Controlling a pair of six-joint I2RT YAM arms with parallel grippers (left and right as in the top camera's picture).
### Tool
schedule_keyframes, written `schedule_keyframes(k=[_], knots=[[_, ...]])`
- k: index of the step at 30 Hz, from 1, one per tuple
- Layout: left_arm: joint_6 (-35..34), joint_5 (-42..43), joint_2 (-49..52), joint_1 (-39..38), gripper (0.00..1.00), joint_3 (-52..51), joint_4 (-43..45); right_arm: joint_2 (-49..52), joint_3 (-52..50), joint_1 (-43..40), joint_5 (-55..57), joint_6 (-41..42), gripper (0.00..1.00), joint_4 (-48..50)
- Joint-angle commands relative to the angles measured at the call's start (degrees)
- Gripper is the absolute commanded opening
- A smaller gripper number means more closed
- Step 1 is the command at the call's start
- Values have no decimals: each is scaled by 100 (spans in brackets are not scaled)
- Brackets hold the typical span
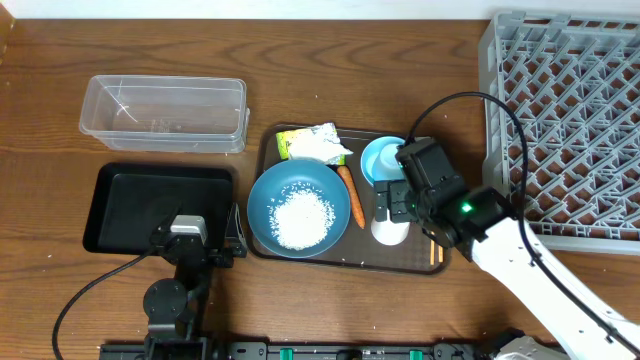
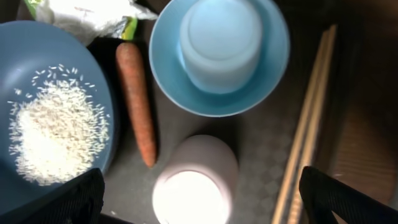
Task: Sort waste into correct bins and load items into the dishwasher rack
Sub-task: 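Move the right gripper over the white cup and grasp it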
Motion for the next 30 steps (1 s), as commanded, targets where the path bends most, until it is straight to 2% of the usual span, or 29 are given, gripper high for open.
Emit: schedule_keyframes(k=[1,7,28,30], knots=[[17,79,-33,-17,98,-120,-149,190,168,92,-570,382,99,103],[17,79,-33,-17,98,-120,-149,579,168,118,-28,358,99,-240],[17,79,-33,-17,98,-120,-149,1397,164,177,-240,420,99,-413],[17,79,-33,-17,98,-120,-146,1394,164,177,-240,420,92,-372]])
